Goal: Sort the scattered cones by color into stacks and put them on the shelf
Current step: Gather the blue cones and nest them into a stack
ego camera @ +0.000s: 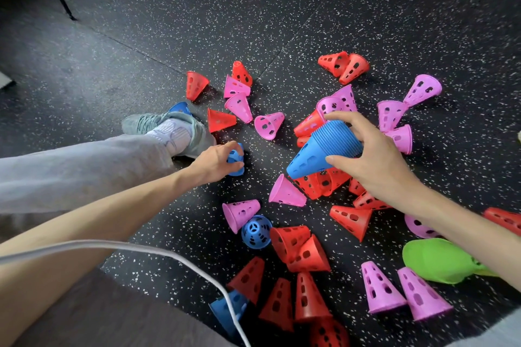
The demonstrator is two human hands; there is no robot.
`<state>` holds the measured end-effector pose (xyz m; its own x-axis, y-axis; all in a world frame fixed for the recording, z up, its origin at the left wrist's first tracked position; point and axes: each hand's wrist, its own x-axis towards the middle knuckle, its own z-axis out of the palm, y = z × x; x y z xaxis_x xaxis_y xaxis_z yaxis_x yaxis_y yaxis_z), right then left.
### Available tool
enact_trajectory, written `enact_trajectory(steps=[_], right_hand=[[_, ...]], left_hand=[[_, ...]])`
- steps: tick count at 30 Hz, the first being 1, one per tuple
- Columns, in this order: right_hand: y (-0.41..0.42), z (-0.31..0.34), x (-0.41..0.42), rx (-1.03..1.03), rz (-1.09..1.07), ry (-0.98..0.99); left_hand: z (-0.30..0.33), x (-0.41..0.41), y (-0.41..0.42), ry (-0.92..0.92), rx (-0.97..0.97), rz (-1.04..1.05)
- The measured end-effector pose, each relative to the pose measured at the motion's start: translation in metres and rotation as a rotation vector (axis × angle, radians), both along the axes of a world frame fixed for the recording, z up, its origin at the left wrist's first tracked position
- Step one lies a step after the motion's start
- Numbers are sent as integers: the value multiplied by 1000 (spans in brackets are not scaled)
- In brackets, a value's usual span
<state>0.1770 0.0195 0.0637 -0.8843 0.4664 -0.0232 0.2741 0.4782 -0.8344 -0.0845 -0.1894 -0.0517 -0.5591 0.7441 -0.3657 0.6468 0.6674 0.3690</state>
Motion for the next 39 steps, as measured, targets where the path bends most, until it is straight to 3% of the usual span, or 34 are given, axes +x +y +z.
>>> enact_trajectory(steps=[5,12,16,19,25,39], right_hand=[[0,1,3,3,-3,-7],[0,5,4,-6,-25,19],[1,5,7,6,-90,53],[6,3,6,-13,-216,110],[13,2,9,-100,-349,175],[13,4,12,-212,-319,213]], left_hand=[[3,3,4,-1,56,46],[42,22,27,-25,614,177],[69,60,58,-308,832,308],[78,89,76,-440,912,275],[83,117,82,-470,930,211],[72,112,75,-411,731,204]])
